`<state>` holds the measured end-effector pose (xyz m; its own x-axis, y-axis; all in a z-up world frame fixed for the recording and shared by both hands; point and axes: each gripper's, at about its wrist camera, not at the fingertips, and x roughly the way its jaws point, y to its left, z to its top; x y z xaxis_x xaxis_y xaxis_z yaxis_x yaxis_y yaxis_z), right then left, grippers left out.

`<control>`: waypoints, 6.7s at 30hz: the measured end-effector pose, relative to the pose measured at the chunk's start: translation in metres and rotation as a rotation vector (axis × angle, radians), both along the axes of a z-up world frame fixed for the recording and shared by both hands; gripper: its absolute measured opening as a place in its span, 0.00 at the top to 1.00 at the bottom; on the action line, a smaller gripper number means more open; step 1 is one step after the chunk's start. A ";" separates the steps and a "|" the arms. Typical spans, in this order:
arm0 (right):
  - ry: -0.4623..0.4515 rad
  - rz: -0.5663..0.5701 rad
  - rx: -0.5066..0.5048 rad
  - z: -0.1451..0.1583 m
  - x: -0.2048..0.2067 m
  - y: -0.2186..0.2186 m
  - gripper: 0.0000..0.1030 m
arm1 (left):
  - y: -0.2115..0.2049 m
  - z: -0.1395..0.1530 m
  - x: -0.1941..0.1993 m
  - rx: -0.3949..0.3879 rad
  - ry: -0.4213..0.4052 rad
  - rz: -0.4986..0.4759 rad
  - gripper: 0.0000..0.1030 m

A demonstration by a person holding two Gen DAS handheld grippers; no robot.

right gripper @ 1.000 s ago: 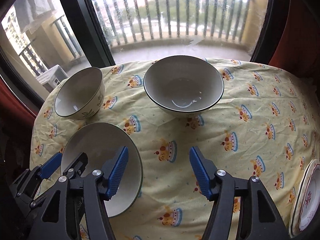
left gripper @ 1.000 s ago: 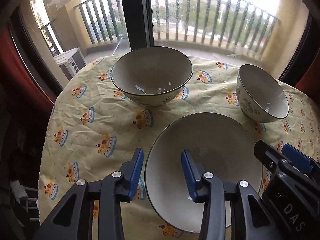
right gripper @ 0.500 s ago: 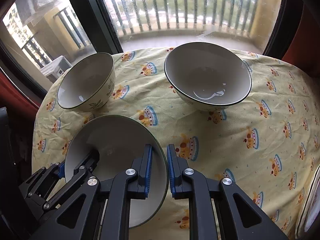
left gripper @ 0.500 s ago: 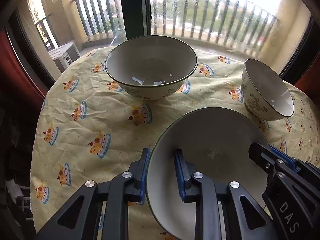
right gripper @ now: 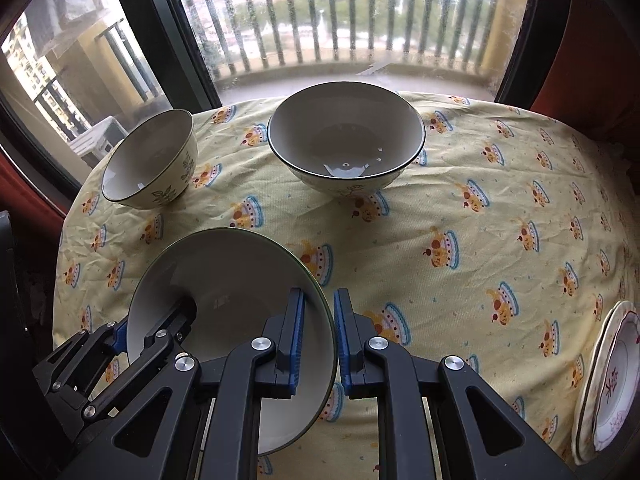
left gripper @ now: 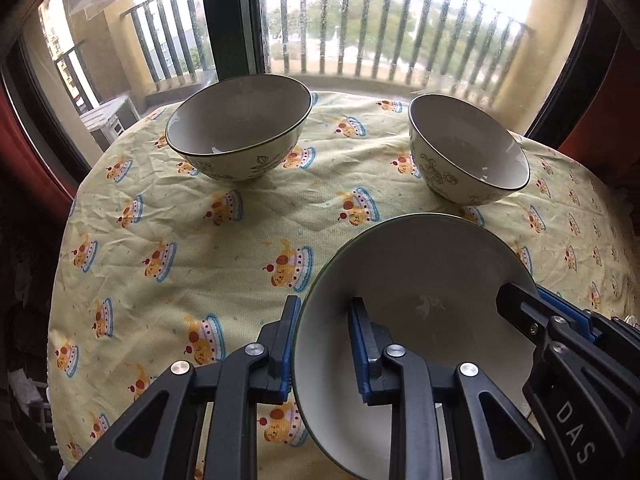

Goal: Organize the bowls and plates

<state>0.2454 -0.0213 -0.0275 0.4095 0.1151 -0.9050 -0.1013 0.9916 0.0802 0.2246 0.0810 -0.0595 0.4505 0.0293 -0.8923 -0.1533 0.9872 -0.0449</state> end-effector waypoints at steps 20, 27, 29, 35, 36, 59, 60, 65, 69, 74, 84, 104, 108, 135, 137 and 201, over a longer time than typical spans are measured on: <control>0.001 -0.093 0.012 0.009 -0.065 -0.148 0.82 | -0.147 0.005 -0.052 0.029 0.024 -0.090 0.79; 0.018 -0.064 0.003 0.001 -0.081 -0.183 0.82 | -0.180 -0.001 -0.065 0.036 0.053 -0.095 0.79; 0.024 -0.055 -0.003 -0.002 -0.084 -0.191 0.82 | -0.187 -0.003 -0.069 0.033 0.063 -0.086 0.79; 0.040 -0.030 -0.009 -0.011 -0.092 -0.210 0.82 | -0.205 -0.013 -0.080 0.023 0.073 -0.044 0.79; 0.042 -0.022 -0.007 -0.012 -0.093 -0.213 0.82 | -0.207 -0.012 -0.082 0.040 0.053 -0.041 0.79; -0.102 0.158 0.069 0.012 -0.099 -0.198 0.23 | -0.196 0.014 -0.101 0.050 0.022 0.112 0.10; -0.095 0.163 0.071 0.012 -0.099 -0.196 0.23 | -0.194 0.016 -0.101 0.054 0.019 0.110 0.10; -0.088 0.169 0.059 0.014 -0.097 -0.184 0.22 | -0.179 0.017 -0.099 0.038 0.011 0.114 0.10; -0.090 0.173 0.044 0.017 -0.090 -0.166 0.21 | -0.161 0.021 -0.091 0.013 0.015 0.100 0.10; -0.097 0.131 0.050 0.027 -0.080 -0.142 0.21 | -0.134 0.030 -0.078 0.006 -0.009 0.070 0.10; -0.123 0.089 0.057 0.043 -0.049 -0.067 0.21 | -0.056 0.046 -0.045 0.002 -0.056 0.054 0.11; -0.217 0.023 0.031 0.059 0.043 0.074 0.21 | 0.081 0.058 0.052 0.042 -0.146 0.045 0.12; -0.226 0.002 0.026 0.054 0.060 0.093 0.21 | 0.099 0.052 0.070 0.066 -0.157 0.043 0.13; -0.153 -0.100 0.033 -0.016 0.143 0.141 0.65 | 0.137 -0.009 0.144 0.050 -0.116 0.038 0.72; -0.152 -0.090 0.050 -0.017 0.145 0.143 0.75 | 0.140 -0.008 0.143 0.038 -0.117 0.055 0.78; -0.209 -0.032 0.076 0.095 -0.047 -0.100 0.79 | -0.096 0.098 -0.038 0.055 -0.186 0.058 0.79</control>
